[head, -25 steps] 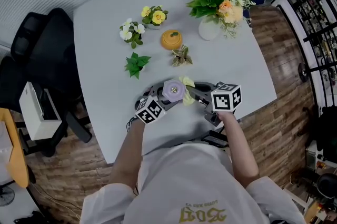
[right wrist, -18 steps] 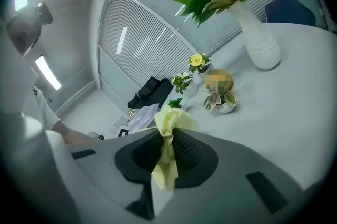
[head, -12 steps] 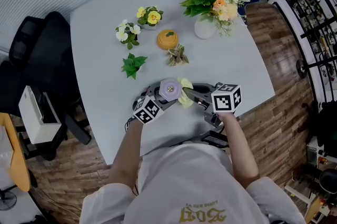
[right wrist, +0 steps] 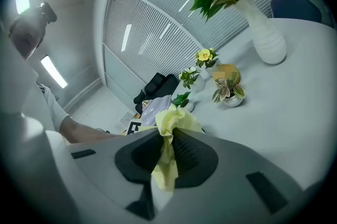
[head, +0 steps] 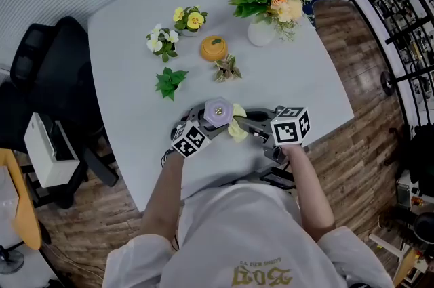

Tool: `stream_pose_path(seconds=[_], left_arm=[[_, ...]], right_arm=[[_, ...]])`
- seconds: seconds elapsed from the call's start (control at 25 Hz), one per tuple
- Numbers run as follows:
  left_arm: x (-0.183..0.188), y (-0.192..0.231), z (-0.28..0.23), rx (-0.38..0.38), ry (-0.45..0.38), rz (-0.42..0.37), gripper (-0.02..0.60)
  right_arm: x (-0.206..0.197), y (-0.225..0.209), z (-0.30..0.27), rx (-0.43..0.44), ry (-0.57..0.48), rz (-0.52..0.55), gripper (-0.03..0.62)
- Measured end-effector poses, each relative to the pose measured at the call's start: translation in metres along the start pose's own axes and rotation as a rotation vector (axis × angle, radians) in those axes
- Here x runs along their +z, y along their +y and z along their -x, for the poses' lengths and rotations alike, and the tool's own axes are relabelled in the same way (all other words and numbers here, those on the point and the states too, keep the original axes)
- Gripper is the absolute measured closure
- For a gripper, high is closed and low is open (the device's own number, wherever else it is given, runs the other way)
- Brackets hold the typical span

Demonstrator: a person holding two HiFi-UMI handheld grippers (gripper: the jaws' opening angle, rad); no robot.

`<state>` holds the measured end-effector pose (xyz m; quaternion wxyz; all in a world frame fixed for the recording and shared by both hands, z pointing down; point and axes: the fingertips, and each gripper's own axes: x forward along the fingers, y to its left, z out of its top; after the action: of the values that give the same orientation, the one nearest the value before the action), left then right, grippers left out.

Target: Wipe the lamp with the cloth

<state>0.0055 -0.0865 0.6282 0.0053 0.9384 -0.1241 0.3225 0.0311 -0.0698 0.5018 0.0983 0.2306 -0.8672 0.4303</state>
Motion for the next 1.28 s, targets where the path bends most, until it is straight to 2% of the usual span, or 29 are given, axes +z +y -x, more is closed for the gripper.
stream_pose_path(seconds=[0.4,0.72,1.28], left_arm=[[0.0,0.0,0.0,0.0,-0.003,0.003,0.281],[-0.001,0.001,0.0,0.001,0.003,0.004,0.281],[-0.001,0.0,-0.001,0.002,0.006,0.003,0.281]], right_arm=[[-0.003,-0.005,-0.009,-0.029,0.042,0.031,0.54],[-0.005,-0.014,-0.012,-0.044,0.049,-0.006,0.54],[-0.006,-0.016,-0.012,-0.077,0.055,0.003,0.54]])
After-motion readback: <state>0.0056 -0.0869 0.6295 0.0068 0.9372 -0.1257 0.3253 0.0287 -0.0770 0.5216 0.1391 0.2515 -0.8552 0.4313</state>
